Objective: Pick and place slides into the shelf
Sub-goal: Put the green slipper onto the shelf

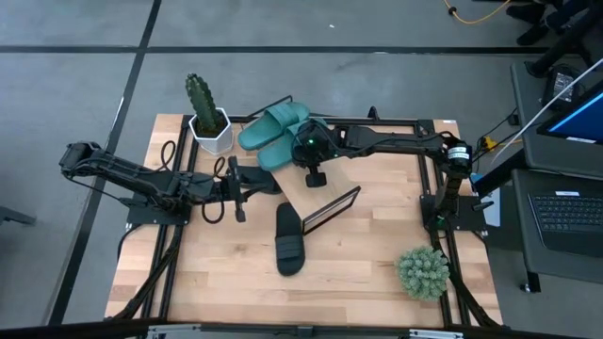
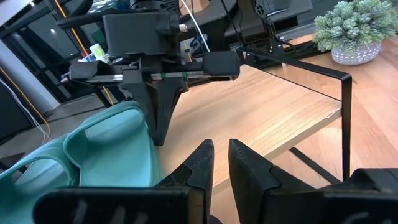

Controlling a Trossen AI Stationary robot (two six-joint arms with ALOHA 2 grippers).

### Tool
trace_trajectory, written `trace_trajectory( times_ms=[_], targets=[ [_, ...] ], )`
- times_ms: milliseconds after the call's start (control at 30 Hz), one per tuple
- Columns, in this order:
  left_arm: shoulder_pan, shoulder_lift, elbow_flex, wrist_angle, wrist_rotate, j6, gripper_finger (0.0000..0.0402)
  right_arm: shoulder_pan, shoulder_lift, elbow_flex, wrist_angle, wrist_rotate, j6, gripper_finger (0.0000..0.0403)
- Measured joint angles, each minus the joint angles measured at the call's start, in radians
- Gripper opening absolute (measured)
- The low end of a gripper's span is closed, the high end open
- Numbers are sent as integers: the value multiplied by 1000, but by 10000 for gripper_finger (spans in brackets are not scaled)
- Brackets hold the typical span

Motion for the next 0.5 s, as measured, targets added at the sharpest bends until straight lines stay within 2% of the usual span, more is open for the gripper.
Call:
trace_trajectory(
  times_ms=[367, 500],
  targets=[
    [0, 0, 0, 0, 0, 0, 43, 0, 0, 0, 8, -3, 0, 3],
    [0, 0, 0, 0, 0, 0, 43, 0, -1, 1, 29, -40, 1, 3]
  ],
)
